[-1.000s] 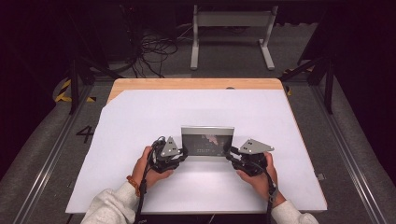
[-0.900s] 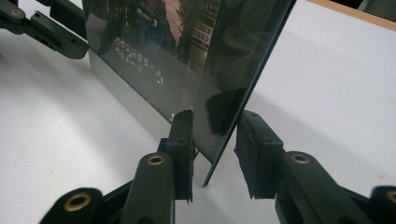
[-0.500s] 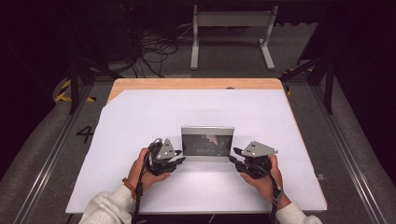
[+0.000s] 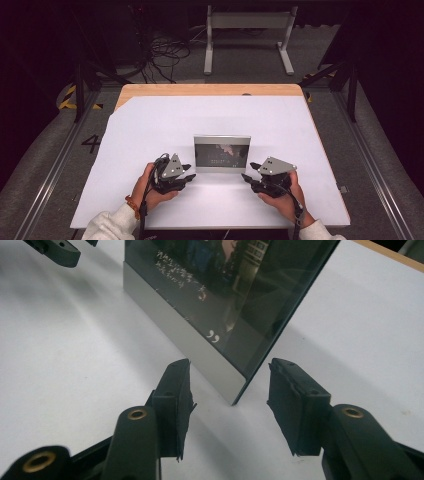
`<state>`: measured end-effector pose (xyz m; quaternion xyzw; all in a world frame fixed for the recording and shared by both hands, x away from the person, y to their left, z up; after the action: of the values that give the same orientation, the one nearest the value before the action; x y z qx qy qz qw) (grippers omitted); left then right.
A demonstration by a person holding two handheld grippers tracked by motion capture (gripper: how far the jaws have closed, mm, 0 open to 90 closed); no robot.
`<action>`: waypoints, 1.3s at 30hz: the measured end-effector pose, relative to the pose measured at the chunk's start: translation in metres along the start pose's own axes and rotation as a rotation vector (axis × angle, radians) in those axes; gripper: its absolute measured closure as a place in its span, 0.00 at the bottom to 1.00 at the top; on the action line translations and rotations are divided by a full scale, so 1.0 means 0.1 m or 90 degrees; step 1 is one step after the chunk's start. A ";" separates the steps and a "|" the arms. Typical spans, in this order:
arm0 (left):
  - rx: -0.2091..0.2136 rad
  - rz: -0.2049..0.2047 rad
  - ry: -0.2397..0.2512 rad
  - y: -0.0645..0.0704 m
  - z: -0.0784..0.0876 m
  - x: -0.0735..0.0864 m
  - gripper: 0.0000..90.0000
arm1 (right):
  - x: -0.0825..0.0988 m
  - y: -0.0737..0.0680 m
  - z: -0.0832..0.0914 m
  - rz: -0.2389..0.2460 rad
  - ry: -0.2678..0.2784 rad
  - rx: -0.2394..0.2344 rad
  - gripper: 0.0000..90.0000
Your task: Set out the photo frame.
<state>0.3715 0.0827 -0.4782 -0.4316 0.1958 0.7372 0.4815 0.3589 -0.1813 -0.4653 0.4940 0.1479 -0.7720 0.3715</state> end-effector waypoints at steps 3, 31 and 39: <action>0.000 -0.002 0.003 0.01 0.03 0.02 0.65 | 0.02 -0.03 0.01 0.005 -0.003 -0.006 0.55; -0.002 -0.015 -0.022 0.11 0.18 0.26 0.34 | 0.19 -0.05 0.19 0.040 -0.013 -0.010 0.30; 0.008 0.005 -0.018 0.15 0.25 0.34 0.22 | 0.23 -0.02 0.23 0.042 -0.017 -0.007 0.24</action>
<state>0.3410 0.1119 -0.4941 -0.4176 0.1949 0.7439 0.4840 0.3364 -0.2035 -0.4752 0.4861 0.1304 -0.7651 0.4016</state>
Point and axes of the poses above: each handheld gripper's, and its own axes: z roughly backward along the jaws, x roughly out of its underside, y roughly to its right, the point moved 6 cm from there along -z, roughly forward along the jaws, and after that the axes turned 8 degrees about y, right-handed, at the moved point
